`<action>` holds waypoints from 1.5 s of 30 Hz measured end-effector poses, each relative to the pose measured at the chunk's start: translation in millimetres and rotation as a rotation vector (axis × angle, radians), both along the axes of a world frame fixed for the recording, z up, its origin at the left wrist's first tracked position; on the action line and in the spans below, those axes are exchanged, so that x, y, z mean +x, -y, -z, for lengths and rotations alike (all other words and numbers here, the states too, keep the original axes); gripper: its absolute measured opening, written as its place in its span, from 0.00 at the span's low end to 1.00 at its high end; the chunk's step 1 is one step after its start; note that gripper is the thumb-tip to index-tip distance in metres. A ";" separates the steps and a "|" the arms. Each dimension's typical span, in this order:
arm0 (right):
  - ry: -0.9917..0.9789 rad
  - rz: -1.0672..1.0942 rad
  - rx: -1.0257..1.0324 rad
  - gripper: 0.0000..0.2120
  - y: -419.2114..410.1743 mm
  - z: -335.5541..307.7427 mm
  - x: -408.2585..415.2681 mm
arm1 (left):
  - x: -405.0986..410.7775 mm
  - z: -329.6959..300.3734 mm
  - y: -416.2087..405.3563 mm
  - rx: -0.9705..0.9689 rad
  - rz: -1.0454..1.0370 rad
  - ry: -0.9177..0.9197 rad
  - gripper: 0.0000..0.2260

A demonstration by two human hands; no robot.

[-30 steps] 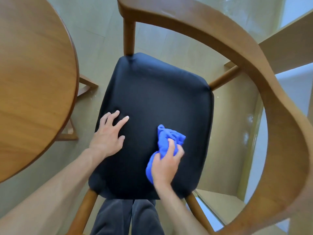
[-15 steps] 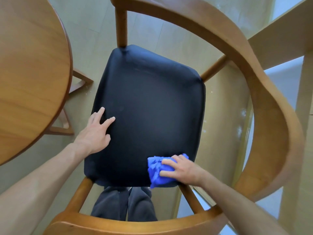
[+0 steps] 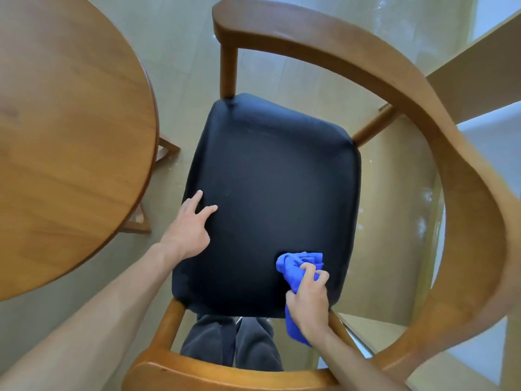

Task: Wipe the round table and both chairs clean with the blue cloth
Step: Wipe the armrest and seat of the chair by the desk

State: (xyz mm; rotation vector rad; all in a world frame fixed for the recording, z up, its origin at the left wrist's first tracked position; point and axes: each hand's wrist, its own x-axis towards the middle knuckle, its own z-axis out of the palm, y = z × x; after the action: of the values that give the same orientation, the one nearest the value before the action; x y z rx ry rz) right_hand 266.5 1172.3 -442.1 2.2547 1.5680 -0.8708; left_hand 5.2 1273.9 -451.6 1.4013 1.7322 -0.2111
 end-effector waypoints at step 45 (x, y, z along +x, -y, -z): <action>-0.554 0.277 -0.263 0.23 -53.8 -68.9 -59.8 | 1.0 -121.0 -3.7 0.013 -0.136 0.031 0.23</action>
State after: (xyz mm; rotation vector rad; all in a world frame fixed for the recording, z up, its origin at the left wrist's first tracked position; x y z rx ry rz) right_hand 206.7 1226.1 -373.2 2.1741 1.2304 -1.7854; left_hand 6.1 1277.7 -330.6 1.2833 1.7983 -0.1034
